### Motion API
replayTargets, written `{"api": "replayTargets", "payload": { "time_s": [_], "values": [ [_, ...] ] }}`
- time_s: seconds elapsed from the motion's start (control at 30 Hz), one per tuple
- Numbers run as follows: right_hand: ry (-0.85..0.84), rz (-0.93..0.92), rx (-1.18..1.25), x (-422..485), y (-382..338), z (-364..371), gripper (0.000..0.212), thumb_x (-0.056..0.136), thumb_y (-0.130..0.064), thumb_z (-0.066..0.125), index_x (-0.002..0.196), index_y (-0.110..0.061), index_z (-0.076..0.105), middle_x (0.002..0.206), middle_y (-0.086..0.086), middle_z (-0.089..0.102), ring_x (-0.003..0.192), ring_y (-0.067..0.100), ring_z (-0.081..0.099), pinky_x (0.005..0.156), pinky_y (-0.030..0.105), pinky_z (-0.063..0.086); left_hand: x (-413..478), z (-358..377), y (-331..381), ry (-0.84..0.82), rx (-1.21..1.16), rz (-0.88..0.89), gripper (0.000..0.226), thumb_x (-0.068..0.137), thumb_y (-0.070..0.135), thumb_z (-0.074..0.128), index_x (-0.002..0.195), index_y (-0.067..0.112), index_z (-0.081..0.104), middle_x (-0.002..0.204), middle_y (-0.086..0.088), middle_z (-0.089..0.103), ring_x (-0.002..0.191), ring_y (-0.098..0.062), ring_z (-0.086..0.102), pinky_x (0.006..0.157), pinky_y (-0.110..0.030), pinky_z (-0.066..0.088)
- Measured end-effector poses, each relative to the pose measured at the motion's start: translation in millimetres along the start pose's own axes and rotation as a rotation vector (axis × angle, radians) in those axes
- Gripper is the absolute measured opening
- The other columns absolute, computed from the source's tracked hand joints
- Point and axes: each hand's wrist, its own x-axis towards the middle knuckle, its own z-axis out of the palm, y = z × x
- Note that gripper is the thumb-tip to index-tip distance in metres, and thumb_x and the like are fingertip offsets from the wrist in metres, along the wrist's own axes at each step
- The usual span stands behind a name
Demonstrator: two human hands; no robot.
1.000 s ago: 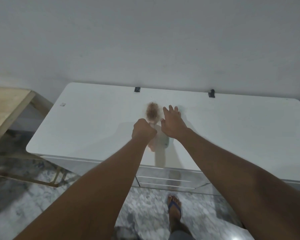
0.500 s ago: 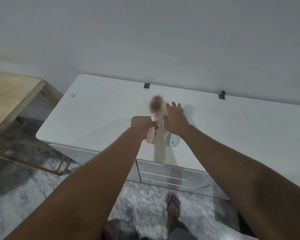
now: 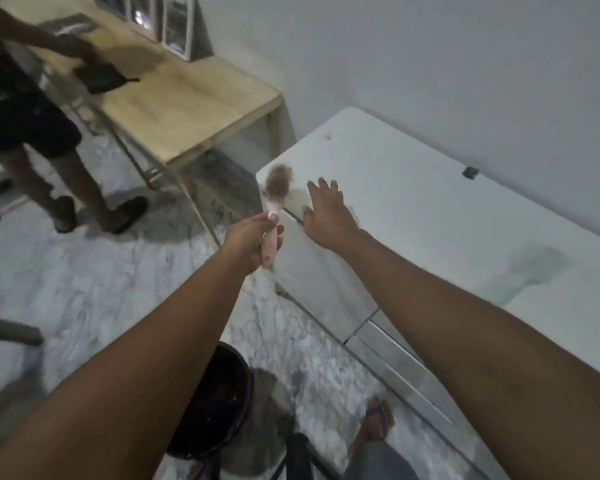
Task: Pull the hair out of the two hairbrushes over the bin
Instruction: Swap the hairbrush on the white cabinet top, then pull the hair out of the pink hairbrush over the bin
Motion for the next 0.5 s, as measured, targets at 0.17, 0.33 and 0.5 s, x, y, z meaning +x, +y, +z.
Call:
{"api": "replayTargets", "payload": {
  "time_s": [0.17, 0.33, 0.5],
  "values": [
    [-0.135, -0.236, 0.045, -1, -124, 82, 0.058, 0.097, -0.019, 0.045, 0.151, -0.006, 0.027, 0.160, 0.019, 0.023, 0.148, 0.043, 0.015, 0.120, 0.054, 0.019, -21, -143, -12, 0.256, -0.192, 0.040, 0.025, 0.091, 0.005, 0.066, 0.116, 0.006, 0.065, 0.099, -0.014, 0.067, 0.082, -0.019, 0.068, 0.061, -0.029, 0.057],
    [-0.322, -0.396, 0.038, -36, -200, 182, 0.054, 0.100, -0.022, 0.045, 0.150, -0.005, 0.029, 0.157, 0.019, 0.025, 0.146, 0.042, 0.018, 0.118, 0.052, 0.023, -34, -259, -70, 0.436, -0.342, 0.002, 0.031, 0.092, 0.003, 0.064, 0.123, 0.005, 0.064, 0.094, -0.011, 0.066, 0.077, -0.017, 0.066, 0.061, -0.030, 0.056],
    [-0.516, -0.485, 0.011, -77, -231, 287, 0.058, 0.101, -0.022, 0.043, 0.153, -0.005, 0.023, 0.159, 0.018, 0.022, 0.148, 0.043, 0.012, 0.121, 0.051, 0.018, -33, -339, -151, 0.560, -0.433, -0.052, 0.027, 0.091, 0.008, 0.067, 0.118, 0.005, 0.066, 0.086, -0.012, 0.067, 0.072, -0.019, 0.064, 0.065, -0.031, 0.056]
  ]
}}
